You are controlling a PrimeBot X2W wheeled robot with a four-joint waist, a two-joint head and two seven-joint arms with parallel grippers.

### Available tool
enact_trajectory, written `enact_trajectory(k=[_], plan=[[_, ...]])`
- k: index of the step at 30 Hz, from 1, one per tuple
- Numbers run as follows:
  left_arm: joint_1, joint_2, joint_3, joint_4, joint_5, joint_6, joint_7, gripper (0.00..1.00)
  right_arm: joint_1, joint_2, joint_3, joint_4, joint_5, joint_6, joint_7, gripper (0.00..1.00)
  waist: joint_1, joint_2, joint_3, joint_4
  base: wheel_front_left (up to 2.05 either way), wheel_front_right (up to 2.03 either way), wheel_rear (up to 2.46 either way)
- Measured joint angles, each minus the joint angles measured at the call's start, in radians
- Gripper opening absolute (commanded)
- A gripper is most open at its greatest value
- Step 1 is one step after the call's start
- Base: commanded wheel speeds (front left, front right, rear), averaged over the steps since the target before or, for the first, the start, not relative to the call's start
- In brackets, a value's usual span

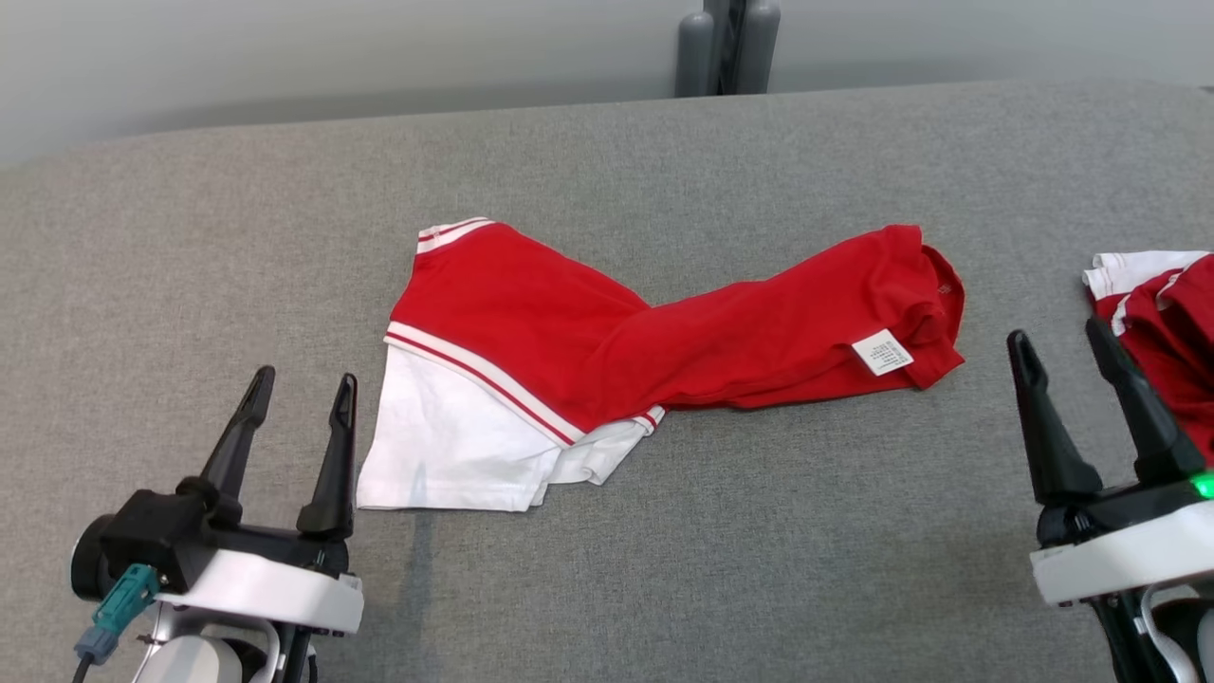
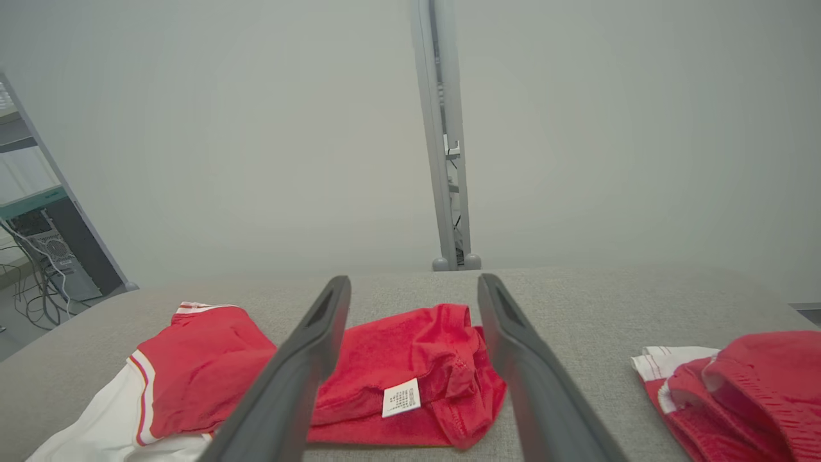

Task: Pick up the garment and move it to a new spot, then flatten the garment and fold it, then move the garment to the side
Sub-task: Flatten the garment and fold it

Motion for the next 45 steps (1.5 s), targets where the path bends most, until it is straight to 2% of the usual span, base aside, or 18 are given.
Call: enact_trajectory(k=[9, 32, 36, 45], plan=[[0.074, 0.003, -0.007, -0.005, -0.005, 0.021, 0.031, 1.0, 0.065, 0.031, -0.014, -0.012, -0.087, 0.0, -0.009, 1.0, 0.0, 0.0, -0.054, -0.006, 0.0, 0.0, 0.0], [0.103, 0.017, -0.028, -0.034, -0.018, 0.041, 0.082, 1.0, 0.086, 0.038, -0.033, -0.063, -0.098, 0.0, 0.036, 1.0, 0.0, 0.0, -0.055, 0.006, 0.0, 0.0, 0.0], [0.075, 0.017, -0.041, 0.005, -0.051, 0.018, 0.122, 1.0, 0.075, 0.04, -0.03, -0.07, -0.1, 0.0, 0.037, 1.0, 0.0, 0.0, -0.035, 0.006, 0.0, 0.0, 0.0], [-0.005, 0.033, -0.046, 0.229, -0.183, -0.043, 0.265, 1.0, 0.048, 0.049, -0.009, -0.051, -0.11, 0.0, 0.03, 1.0, 0.0, 0.0, 0.011, -0.025, 0.0, 0.0, 0.0]])
